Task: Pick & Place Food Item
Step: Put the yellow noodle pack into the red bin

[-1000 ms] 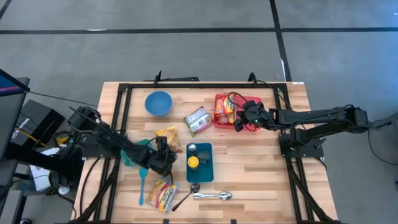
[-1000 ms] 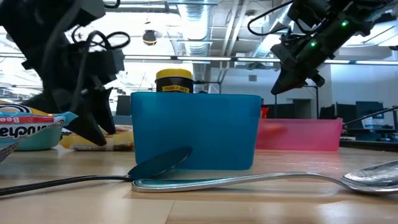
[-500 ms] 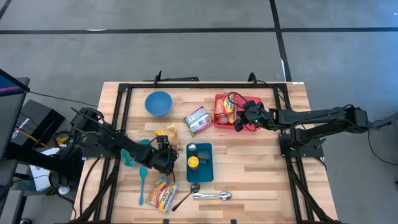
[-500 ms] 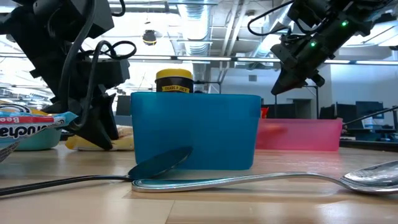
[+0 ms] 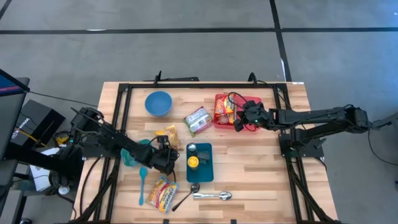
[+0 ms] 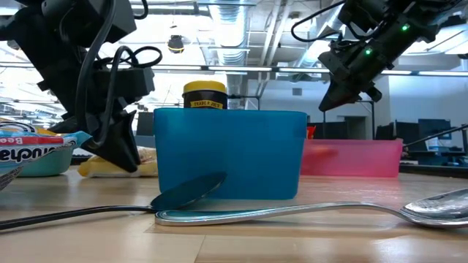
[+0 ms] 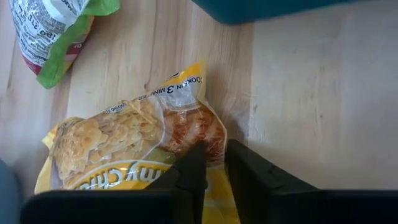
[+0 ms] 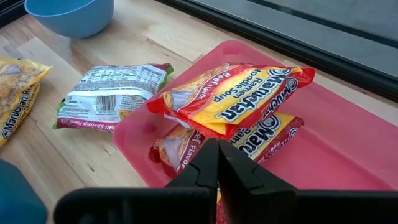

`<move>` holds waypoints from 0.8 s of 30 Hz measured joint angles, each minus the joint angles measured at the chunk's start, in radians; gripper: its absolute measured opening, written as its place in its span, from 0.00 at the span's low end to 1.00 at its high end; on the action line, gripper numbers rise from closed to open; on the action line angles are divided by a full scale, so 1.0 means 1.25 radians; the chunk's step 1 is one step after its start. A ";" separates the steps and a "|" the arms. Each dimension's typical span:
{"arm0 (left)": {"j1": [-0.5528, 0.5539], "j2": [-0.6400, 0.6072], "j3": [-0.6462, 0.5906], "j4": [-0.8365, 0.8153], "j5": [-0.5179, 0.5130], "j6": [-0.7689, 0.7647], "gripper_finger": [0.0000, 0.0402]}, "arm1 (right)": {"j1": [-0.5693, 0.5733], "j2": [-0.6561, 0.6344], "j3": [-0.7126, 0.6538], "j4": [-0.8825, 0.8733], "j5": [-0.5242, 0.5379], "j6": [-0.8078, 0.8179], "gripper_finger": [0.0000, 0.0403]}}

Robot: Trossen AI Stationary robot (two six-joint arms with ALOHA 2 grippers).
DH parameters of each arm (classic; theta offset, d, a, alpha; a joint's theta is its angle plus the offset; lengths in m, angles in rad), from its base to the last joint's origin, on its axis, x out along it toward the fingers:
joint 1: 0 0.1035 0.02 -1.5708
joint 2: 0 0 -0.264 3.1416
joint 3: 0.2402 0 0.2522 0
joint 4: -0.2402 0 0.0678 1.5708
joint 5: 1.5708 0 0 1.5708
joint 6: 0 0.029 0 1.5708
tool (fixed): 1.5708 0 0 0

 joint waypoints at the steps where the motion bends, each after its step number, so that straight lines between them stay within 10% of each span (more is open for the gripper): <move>1: 0.000 0.000 0.000 0.002 0.000 0.000 0.12 | 0.000 0.000 0.000 0.000 0.000 0.000 0.00; 24: 0.000 -0.001 0.000 0.003 0.001 0.000 0.00 | 0.000 0.000 0.000 0.000 0.000 -0.001 0.00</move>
